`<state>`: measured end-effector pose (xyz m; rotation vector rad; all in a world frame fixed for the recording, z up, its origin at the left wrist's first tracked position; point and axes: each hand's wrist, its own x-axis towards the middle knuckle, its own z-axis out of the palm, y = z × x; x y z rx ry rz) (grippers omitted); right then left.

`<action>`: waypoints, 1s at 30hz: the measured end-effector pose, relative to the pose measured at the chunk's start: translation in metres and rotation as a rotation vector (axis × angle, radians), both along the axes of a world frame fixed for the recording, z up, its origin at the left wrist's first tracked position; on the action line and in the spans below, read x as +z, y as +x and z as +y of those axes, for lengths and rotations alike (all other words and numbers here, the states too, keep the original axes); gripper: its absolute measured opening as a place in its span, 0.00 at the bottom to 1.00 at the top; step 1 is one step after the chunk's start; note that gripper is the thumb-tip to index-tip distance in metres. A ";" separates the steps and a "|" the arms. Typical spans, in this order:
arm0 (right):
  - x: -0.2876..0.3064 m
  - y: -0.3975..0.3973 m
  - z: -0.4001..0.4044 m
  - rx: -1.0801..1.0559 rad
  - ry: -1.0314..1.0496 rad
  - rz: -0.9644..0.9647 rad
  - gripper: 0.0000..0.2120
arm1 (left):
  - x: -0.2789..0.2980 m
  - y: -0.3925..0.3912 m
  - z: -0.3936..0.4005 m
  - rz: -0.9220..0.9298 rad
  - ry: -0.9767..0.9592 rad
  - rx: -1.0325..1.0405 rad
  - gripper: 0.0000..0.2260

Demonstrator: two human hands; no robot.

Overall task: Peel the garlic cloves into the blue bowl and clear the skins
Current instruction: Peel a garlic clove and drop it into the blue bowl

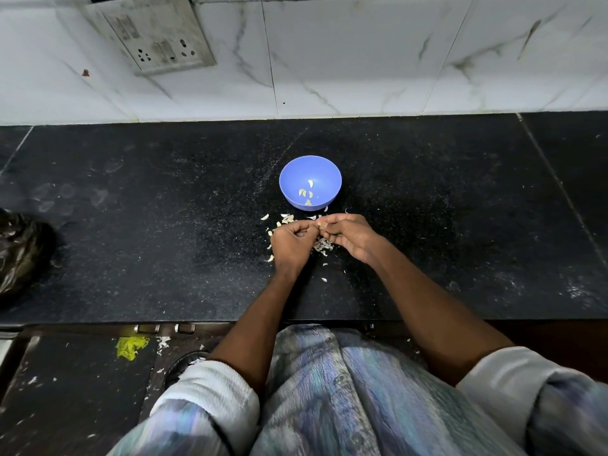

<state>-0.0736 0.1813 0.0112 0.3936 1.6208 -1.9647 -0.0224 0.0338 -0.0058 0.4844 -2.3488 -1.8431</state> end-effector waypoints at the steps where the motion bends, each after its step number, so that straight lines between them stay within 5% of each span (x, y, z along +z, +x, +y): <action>1: -0.001 0.000 0.001 0.015 -0.010 0.006 0.11 | 0.001 0.000 0.000 -0.006 0.010 0.007 0.04; 22: -0.001 0.003 0.006 0.108 0.213 0.348 0.06 | -0.002 -0.008 0.005 -0.105 0.014 0.046 0.06; 30: -0.001 0.001 -0.001 0.000 0.041 0.117 0.08 | -0.001 -0.004 0.008 -0.088 0.020 0.005 0.07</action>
